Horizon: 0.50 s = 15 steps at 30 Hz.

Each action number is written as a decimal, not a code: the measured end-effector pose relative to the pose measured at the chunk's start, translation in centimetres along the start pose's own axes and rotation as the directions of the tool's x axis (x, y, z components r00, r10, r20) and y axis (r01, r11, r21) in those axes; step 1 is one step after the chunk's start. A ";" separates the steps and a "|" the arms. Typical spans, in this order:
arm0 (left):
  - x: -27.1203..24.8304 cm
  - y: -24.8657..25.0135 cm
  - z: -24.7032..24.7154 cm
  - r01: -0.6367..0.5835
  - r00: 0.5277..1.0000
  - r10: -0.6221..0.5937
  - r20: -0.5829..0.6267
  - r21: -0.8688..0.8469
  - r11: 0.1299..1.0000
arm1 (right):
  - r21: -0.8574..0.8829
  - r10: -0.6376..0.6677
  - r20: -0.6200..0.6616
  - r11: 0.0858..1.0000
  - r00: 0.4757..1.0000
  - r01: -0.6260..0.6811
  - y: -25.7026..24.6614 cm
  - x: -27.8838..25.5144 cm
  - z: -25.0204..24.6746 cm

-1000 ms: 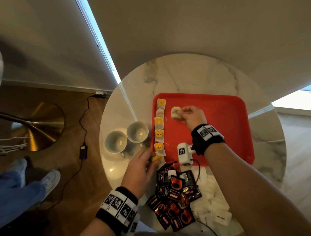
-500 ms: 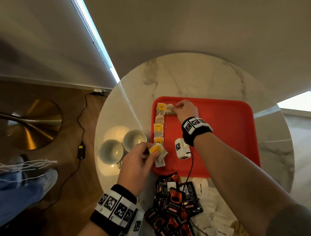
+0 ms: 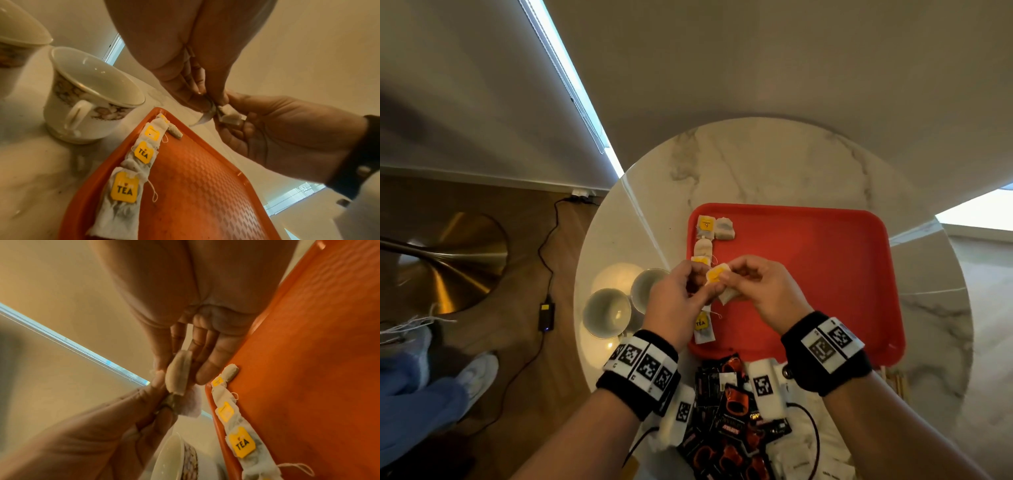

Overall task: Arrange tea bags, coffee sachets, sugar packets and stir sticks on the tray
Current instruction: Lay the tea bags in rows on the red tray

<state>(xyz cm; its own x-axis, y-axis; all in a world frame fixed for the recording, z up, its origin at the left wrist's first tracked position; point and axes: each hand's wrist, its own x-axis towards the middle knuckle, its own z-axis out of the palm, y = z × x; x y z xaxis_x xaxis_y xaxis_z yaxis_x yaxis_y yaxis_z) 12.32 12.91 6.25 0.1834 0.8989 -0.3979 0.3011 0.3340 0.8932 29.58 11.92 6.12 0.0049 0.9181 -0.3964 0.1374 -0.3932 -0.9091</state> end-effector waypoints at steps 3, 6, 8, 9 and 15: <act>-0.2 -0.4 -0.3 -0.010 1.000 0.010 -0.020 0.008 1.000 | 0.022 0.032 -0.137 0.999 0.990 -0.030 0.5 1.1 -0.7; -0.7 -0.5 -0.8 -0.058 0.996 0.061 -0.061 0.052 0.997 | 0.064 0.135 -0.233 0.990 0.963 -0.124 1.5 3.6 -1.5; -1.2 -0.4 -1.0 -0.083 0.995 0.085 -0.060 0.034 0.996 | 0.024 0.193 -0.265 0.981 0.945 -0.194 3.0 5.9 -1.8; -1.5 -0.4 -1.1 -0.092 0.994 0.093 -0.055 0.025 0.995 | 0.004 0.221 -0.275 0.974 0.936 -0.229 3.6 7.0 -1.7; -2.5 -1.3 -1.7 -0.067 0.998 0.065 -0.019 -0.108 0.992 | -0.113 0.285 -0.331 0.935 0.900 -0.337 5.0 10.5 -0.1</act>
<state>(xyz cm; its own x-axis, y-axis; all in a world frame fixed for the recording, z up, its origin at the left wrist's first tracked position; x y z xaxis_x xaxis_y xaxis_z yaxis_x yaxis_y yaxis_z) 9.85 10.74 6.41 0.1844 0.9240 -0.3349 0.1857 0.3018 0.9351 30.40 19.58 -2.56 0.3709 0.7306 -0.5732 0.2384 -0.6715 -0.7016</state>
